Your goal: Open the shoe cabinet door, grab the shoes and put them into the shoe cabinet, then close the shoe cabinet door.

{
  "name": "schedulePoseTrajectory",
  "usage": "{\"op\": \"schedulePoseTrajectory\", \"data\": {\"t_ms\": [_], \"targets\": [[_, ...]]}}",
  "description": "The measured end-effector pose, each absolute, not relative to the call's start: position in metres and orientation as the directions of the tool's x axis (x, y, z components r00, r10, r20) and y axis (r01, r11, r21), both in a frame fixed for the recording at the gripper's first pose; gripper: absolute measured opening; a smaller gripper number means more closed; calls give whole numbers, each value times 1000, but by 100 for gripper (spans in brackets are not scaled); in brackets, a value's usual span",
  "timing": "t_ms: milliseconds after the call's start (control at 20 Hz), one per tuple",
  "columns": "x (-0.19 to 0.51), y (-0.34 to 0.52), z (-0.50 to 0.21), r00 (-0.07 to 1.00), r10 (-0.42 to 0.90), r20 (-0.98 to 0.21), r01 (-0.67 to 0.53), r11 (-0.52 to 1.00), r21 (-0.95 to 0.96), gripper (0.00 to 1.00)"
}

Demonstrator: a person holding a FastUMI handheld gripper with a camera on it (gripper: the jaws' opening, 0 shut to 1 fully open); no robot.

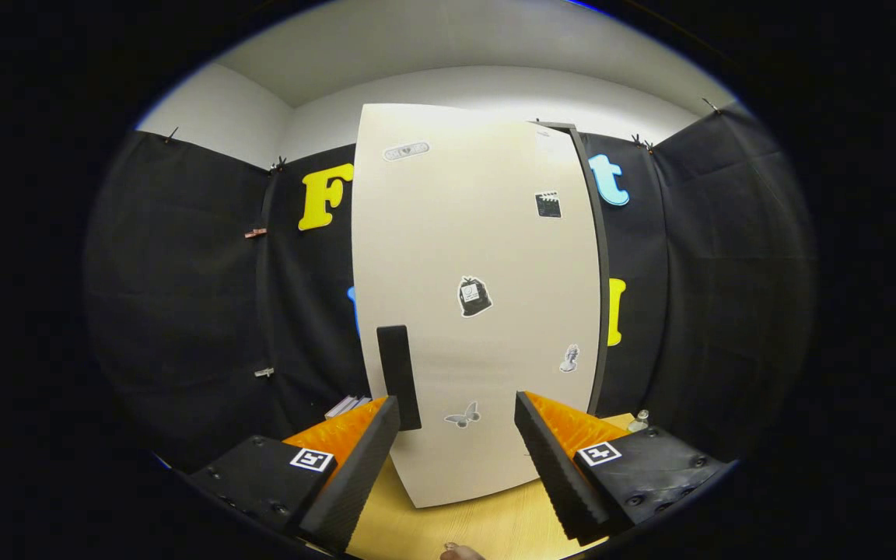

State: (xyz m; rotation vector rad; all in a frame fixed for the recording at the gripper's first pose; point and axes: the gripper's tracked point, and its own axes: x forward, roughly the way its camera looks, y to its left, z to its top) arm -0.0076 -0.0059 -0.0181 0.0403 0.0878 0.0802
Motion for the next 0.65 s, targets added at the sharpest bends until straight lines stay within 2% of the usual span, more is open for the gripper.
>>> {"op": "schedulePoseTrajectory", "data": {"t_ms": [650], "targets": [[1, -5, -17, 995, 67, -68, -66, 998, 16, 98]]}}
